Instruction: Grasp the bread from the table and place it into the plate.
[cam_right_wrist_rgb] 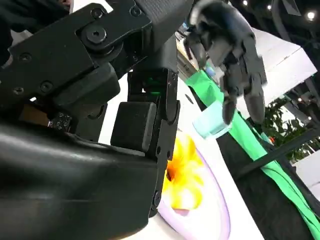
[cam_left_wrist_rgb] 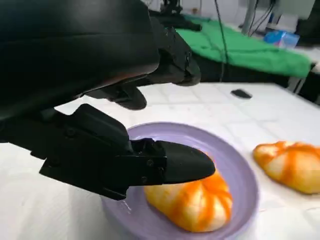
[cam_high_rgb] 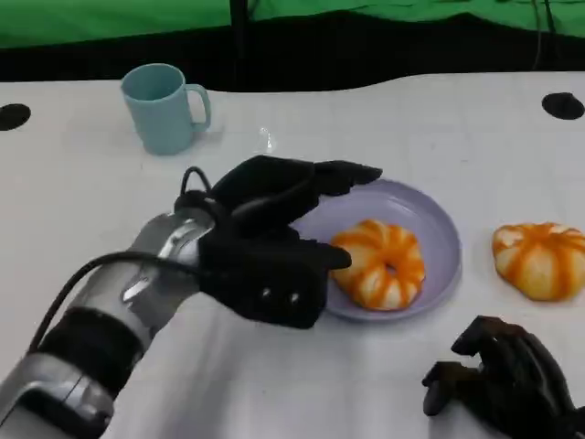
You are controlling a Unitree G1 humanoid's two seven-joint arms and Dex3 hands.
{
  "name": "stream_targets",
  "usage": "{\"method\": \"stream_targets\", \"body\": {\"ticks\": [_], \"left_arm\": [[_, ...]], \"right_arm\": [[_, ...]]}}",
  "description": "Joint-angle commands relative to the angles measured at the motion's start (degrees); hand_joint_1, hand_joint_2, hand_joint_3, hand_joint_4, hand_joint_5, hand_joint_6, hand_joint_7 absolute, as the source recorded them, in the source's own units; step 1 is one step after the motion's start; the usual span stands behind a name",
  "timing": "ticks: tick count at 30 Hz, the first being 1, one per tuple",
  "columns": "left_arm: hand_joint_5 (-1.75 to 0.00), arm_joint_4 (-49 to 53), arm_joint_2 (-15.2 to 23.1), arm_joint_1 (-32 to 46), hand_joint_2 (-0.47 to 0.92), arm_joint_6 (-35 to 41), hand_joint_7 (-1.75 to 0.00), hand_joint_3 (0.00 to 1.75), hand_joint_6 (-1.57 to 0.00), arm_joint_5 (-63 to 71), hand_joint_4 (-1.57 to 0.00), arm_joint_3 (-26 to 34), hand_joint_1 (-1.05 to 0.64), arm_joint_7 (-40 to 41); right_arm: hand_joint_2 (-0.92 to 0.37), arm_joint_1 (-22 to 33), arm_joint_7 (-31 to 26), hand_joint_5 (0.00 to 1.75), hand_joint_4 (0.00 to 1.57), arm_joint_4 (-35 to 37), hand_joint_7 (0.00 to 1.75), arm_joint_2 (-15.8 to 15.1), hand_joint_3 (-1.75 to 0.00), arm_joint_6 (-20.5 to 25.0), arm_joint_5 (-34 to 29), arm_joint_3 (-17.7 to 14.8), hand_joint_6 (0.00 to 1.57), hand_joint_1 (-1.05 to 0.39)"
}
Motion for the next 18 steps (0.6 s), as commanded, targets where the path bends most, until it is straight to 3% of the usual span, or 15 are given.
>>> {"method": "stream_targets", "body": {"ticks": [1,6,8,10,12,14,15,17,18], "left_arm": [[-0.55,-1.9,1.4,3.3,0.92,-4.0,-0.14,0.4,-0.54,-2.8,-0.6,3.3,-0.65,2.6],[-0.73,-1.9,1.2,7.2,0.92,-9.2,-0.15,0.37,-0.66,-6.3,-0.68,6.9,-0.61,5.6],[-1.01,-1.8,1.1,9.1,0.92,-11.7,-0.18,0.32,-0.77,-9.3,-0.68,8.7,-0.57,5.4],[-1.13,-1.8,1.1,10.4,0.92,-13.4,-0.2,0.32,-0.81,-11.2,-0.66,9.7,-0.56,4.7],[-1.38,-1.9,1.0,11.9,0.92,-14.9,-0.28,0.29,-0.85,-13.1,-0.64,10.7,-0.55,3.8],[-1.46,-1.9,0.8,13.3,0.92,-16.5,-0.32,0.29,-0.85,-15.7,-0.63,11.5,-0.55,2.5],[-1.6,-2.0,0.8,14.1,0.92,-17.4,-0.66,0.3,-0.73,-17.3,-0.59,11.9,-0.55,1.6],[-1.71,-2.5,0.3,16.0,0.92,-18.4,-1.07,0.32,-0.56,-21.6,-0.54,13.1,-0.56,-1.0],[-1.73,-2.9,0.0,16.7,0.92,-18.4,-1.15,0.33,-0.53,-23.4,-0.52,13.6,-0.56,-2.1]], "right_arm": [[-0.71,-0.6,0.4,0.7,1.57,0.2,0.35,-1.0,0.0,0.1,0.5,-0.6,1.57,-1.02],[-0.71,-0.6,0.1,0.7,1.57,0.0,0.36,-1.1,0.0,0.4,0.6,-0.7,1.57,-1.02],[-0.71,-0.6,-0.3,0.71,1.57,-0.3,0.36,-1.1,0.0,0.4,0.1,-0.5,1.57,-1.03],[-0.72,-0.6,0.0,0.71,1.57,-0.1,0.35,-1.2,-0.01,-0.1,-0.1,-0.4,1.57,-1.04],[-0.72,-0.6,0.1,0.71,1.57,0.0,0.35,-1.1,-0.01,-0.4,-0.3,-0.3,1.57,-1.04],[-0.72,-0.7,-0.1,0.71,1.57,0.0,0.35,-1.1,-0.01,-0.3,-0.2,-0.3,1.57,-1.04],[-0.72,-0.7,-0.2,0.71,1.57,0.0,0.35,-1.1,0.0,-0.1,-0.1,-0.3,1.57,-1.04],[-0.71,-0.7,-0.5,0.72,1.57,-0.1,0.36,-0.9,0.0,0.4,0.1,-0.4,1.57,-1.04],[-0.71,-0.7,-0.4,0.72,1.57,-0.1,0.37,-0.9,0.0,0.4,0.2,-0.4,1.57,-1.04]]}}
